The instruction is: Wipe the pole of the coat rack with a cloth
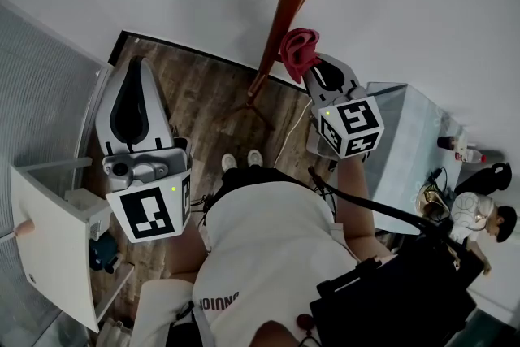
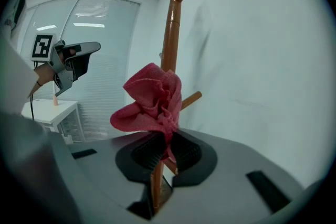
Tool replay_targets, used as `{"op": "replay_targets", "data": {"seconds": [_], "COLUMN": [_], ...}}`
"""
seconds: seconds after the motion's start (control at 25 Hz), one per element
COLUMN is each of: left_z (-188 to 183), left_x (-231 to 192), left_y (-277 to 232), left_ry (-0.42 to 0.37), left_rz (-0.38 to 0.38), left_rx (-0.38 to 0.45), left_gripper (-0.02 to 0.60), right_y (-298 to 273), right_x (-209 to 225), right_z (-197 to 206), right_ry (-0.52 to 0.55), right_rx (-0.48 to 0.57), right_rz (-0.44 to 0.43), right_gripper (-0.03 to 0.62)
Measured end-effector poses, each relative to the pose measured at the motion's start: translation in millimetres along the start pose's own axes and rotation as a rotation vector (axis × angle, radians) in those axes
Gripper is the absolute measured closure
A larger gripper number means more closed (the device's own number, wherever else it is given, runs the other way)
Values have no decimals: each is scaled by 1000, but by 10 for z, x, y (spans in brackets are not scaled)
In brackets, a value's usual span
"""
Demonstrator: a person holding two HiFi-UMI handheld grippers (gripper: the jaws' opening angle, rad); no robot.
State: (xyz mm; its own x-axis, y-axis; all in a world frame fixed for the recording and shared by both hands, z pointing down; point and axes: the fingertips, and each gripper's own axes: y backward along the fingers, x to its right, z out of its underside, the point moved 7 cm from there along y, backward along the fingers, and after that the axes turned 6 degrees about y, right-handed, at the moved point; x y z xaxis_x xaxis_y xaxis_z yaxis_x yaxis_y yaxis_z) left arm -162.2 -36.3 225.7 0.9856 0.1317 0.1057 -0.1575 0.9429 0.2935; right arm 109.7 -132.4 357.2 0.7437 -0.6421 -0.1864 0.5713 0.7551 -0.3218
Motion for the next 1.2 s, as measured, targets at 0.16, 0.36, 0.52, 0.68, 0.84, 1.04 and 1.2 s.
{"op": "replay_targets", "data": {"seconds": [0.16, 0.36, 0.52, 0.68, 0.84, 1.04, 1.2], "left_z": [-8, -34, -62, -79, -74, -61, -52], "left_x": [26, 41, 48, 57, 33, 10, 1], "left_y": [4, -5, -21, -26, -41, -60, -86], "left_ry": [-2, -12, -23, -35, -46, -49, -47], "left_rz": [6, 9, 9, -2, -17, -31, -40], "left_rx": [3, 7, 12, 11, 6, 4, 5], "left_gripper": [568, 568, 568, 568, 568, 568, 568], "right_y": [163, 288, 225, 115, -10, -117, -143], "right_x": [131, 335, 397, 405, 396, 408, 462], "right_z": [-103, -288, -357, -368, -345, -314, -310], "right_ry": [-28, -96, -119, -99, -95, -105, -109], "right_rx": [47, 158, 197, 184, 165, 153, 150], "right_rz": [8, 44, 26, -3, -34, -57, -53], "right_gripper": [548, 548, 548, 548, 548, 548, 548]}}
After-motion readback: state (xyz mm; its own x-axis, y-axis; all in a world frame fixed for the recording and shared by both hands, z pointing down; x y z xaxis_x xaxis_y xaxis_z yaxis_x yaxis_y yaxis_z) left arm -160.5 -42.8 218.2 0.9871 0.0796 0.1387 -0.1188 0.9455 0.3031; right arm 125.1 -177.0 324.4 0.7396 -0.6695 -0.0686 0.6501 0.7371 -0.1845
